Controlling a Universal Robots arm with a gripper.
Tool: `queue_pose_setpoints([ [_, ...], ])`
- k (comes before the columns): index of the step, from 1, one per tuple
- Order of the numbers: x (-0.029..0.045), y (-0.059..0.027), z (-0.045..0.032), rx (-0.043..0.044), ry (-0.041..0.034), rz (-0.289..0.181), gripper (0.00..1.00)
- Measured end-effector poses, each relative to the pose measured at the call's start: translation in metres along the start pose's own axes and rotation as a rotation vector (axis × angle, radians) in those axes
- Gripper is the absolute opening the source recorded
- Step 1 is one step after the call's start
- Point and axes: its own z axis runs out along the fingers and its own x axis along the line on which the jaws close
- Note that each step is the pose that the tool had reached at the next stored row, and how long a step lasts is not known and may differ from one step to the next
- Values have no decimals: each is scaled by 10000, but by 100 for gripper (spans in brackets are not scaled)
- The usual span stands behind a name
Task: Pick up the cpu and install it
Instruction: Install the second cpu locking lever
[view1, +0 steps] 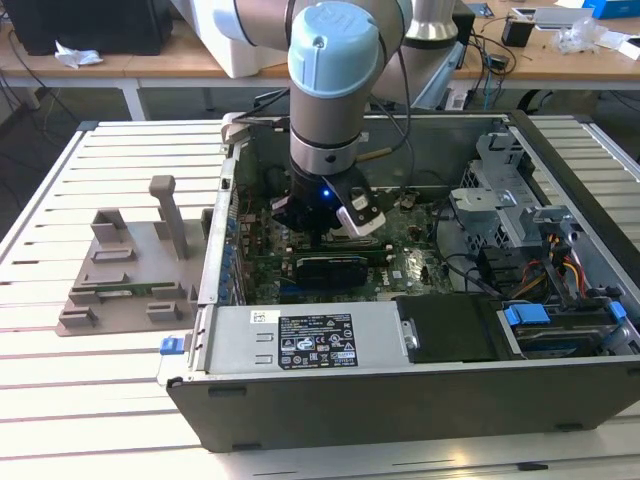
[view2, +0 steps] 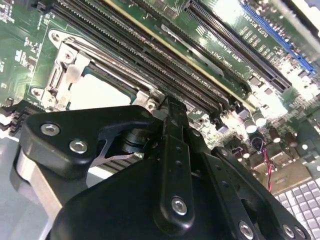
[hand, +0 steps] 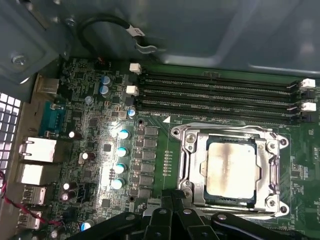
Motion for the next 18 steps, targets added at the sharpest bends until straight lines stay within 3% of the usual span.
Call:
queue_pose_setpoints([
  [2,-1,14,-54,0,0,1,11],
  [5,-92,79,-54,17,17,4,11],
  [7,-217,142,-43,39,37,9,11],
  [8,-353,182,-36,121,71,16,11],
  [9,-442,214,-28,236,99,22,11],
  [10,-490,247,-22,423,118,29,11],
  [11,-534,292,-13,670,139,38,11],
  [12,-547,312,-10,794,150,45,11],
  [13,-558,338,-5,973,165,50,11],
  [15,-572,423,4,1656,225,71,11],
  [16,-573,460,-46,1882,245,81,11],
  [18,-573,492,-174,1906,247,78,11],
])
